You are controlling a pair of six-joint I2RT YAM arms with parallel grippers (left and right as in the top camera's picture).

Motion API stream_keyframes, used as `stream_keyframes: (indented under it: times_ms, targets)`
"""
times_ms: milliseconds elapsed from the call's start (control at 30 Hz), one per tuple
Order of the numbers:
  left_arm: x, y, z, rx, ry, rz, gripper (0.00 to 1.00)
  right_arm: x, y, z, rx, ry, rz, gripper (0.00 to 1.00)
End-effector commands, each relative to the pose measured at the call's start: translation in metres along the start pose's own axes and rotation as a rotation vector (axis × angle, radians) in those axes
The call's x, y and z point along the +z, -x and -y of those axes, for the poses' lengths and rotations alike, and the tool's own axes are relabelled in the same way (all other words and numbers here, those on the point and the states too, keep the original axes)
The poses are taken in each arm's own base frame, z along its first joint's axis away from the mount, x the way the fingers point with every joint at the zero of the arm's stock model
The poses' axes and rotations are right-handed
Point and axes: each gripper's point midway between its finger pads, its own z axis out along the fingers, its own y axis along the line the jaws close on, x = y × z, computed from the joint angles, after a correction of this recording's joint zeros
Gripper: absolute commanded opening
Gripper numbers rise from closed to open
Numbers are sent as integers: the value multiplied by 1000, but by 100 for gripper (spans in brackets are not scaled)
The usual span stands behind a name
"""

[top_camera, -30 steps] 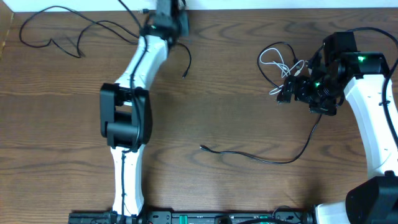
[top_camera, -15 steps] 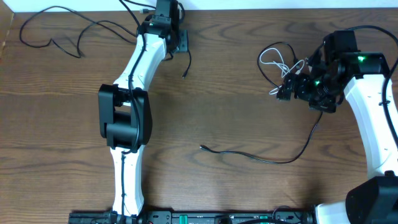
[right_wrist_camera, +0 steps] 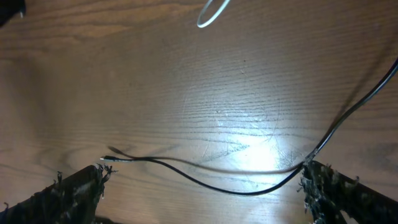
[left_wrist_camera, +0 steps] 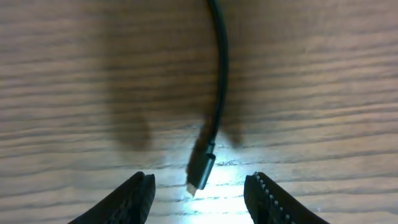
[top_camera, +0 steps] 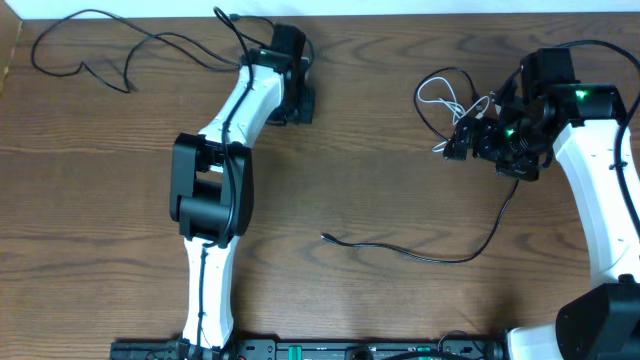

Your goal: Untangle cables

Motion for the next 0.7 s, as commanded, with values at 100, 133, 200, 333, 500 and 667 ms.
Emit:
stream_keyframes:
  times_ms: [100, 133, 200, 333, 500, 667]
  targets:
    - [26, -12, 2, 29, -4, -33, 51, 2, -5, 0, 3, 3, -27, 99]
    - [31, -12, 2, 30, -4, -32, 51, 2, -5, 0, 4, 2, -29, 99]
    - [37, -11, 1, 30, -4, -31, 51, 2, -6, 1, 5, 1, -33, 99]
    - [48, -16, 0, 28, -2, -52, 28, 2, -8, 1, 7, -1, -39, 99]
    - [58, -19, -1, 27, 0, -61, 8, 2, -8, 1, 7, 0, -38, 99]
    - [57, 19, 4, 10, -19, 94, 8, 2, -8, 1, 7, -1, -39, 99]
